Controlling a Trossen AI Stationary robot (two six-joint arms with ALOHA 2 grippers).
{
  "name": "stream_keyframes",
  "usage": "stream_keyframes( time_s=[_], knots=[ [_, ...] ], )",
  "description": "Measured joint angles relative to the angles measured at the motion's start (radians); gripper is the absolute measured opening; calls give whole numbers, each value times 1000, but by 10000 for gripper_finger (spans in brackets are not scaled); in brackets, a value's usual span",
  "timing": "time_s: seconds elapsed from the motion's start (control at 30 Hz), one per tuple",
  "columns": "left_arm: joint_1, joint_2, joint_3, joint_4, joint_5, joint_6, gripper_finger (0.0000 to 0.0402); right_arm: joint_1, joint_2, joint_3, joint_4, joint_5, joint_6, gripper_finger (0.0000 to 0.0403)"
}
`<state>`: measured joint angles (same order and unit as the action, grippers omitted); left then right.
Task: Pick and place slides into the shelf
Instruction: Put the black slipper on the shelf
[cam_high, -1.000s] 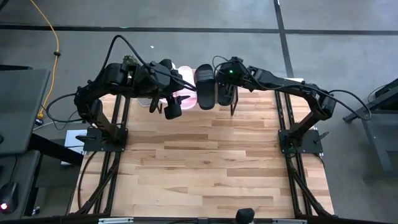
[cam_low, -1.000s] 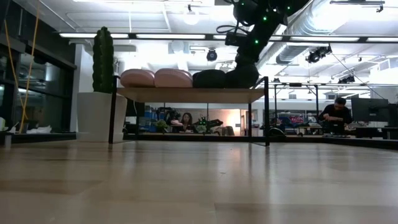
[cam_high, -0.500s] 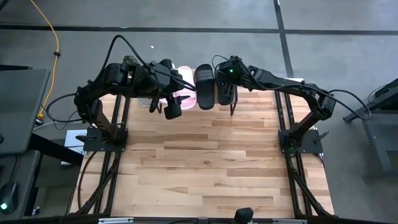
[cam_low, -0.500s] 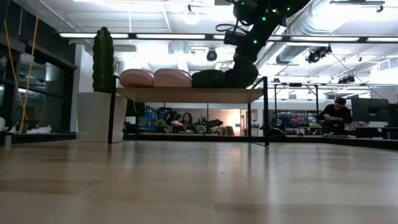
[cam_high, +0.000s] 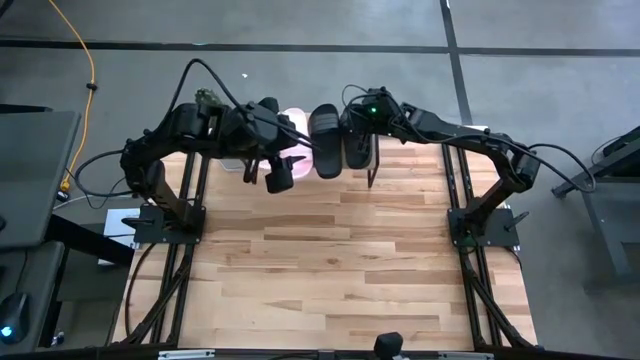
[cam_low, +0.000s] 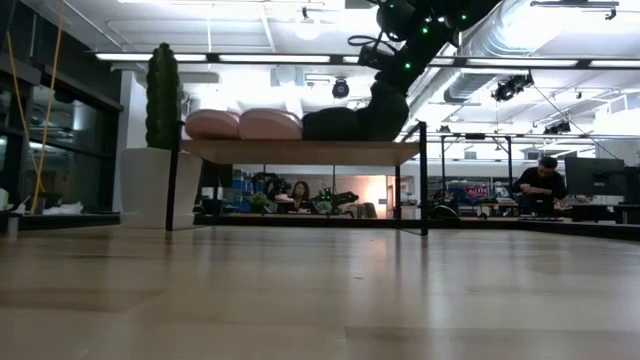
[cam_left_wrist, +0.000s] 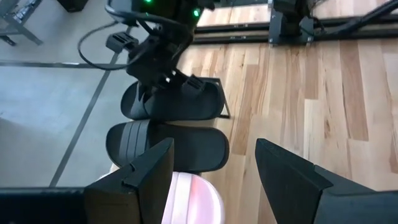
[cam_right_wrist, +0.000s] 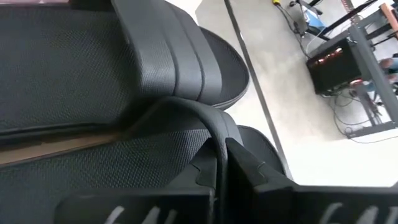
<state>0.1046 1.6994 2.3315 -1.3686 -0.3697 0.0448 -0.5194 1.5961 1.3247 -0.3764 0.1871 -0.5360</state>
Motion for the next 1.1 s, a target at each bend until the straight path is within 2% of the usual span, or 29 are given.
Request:
stream_keyframes(
  time_s=[0.27,0.8,1.1],
  knots=[
    [0,1,-64,25,0,18,214,4,-3,3,-90,-6,62,0],
    [0,-4,-32,61,0,37,214,4,-4,3,-193,-2,57,0],
    [0,-10,-32,58,0,36,214,5,-4,4,-217,41,38,0]
  ],
)
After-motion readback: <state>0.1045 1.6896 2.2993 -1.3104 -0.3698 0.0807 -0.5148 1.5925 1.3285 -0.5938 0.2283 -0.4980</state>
